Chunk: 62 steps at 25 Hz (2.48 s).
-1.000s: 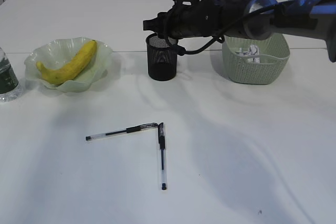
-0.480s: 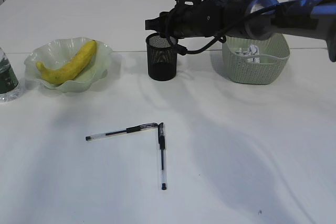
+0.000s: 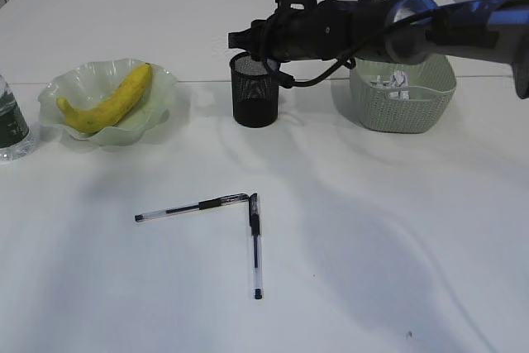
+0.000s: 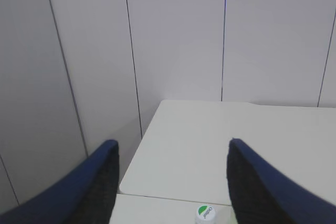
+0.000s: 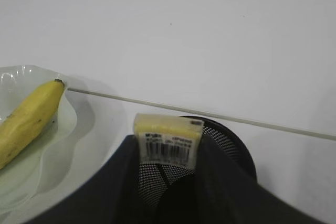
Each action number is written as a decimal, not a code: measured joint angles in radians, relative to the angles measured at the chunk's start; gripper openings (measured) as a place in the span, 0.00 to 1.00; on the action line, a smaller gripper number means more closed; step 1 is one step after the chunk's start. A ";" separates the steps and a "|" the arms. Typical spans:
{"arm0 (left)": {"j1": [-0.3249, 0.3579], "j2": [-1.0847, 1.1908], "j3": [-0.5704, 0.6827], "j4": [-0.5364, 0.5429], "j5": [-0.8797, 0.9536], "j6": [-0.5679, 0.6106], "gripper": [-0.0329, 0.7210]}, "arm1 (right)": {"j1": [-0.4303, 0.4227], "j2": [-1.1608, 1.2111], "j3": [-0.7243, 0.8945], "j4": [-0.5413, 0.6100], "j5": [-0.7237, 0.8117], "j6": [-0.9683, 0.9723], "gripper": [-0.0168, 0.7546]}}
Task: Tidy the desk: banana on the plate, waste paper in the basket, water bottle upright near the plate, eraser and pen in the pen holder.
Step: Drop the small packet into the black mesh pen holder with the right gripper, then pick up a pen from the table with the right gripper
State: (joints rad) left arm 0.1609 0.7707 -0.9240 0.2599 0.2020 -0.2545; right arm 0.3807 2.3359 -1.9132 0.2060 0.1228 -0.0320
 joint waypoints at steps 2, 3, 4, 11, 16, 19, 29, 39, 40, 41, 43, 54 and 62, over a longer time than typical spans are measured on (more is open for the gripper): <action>0.000 0.000 0.000 0.000 0.000 0.000 0.64 | 0.000 0.010 0.000 0.000 0.000 0.000 0.35; 0.000 0.000 0.000 0.000 0.000 0.000 0.64 | 0.000 0.018 -0.002 0.000 0.000 0.000 0.36; 0.000 0.000 0.000 0.000 0.000 0.000 0.64 | 0.000 0.025 -0.001 0.000 0.002 0.000 0.36; 0.000 0.000 0.000 0.019 0.000 0.000 0.64 | 0.000 0.041 -0.018 0.018 0.008 0.000 0.36; 0.000 0.000 0.000 0.022 0.000 0.000 0.64 | 0.000 0.041 -0.029 0.019 0.008 0.000 0.37; 0.000 0.000 0.000 0.022 0.000 0.000 0.64 | 0.000 0.041 -0.030 0.022 0.010 0.000 0.37; 0.000 0.000 0.000 0.022 0.000 0.000 0.64 | 0.000 0.041 -0.030 0.022 0.029 0.000 0.45; 0.000 0.000 0.000 0.022 0.000 0.000 0.64 | 0.000 0.041 -0.036 0.022 0.042 0.000 0.46; 0.000 0.000 0.000 0.023 0.000 0.000 0.64 | 0.000 0.041 -0.044 0.022 0.053 0.000 0.46; 0.000 0.000 0.000 0.023 0.000 0.000 0.64 | 0.000 0.041 -0.054 0.022 0.070 0.000 0.46; 0.000 0.000 0.000 0.023 0.000 0.000 0.64 | 0.000 0.041 -0.078 0.022 0.109 0.000 0.46; 0.000 0.000 0.000 0.039 0.000 0.000 0.64 | -0.002 0.041 -0.384 -0.069 0.487 0.000 0.46; 0.000 0.000 0.000 0.041 -0.010 0.000 0.64 | -0.006 0.041 -0.709 -0.135 0.840 0.000 0.46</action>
State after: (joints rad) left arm 0.1609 0.7707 -0.9240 0.3007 0.1917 -0.2545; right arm 0.3745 2.3773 -2.6218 0.0712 0.9628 -0.0320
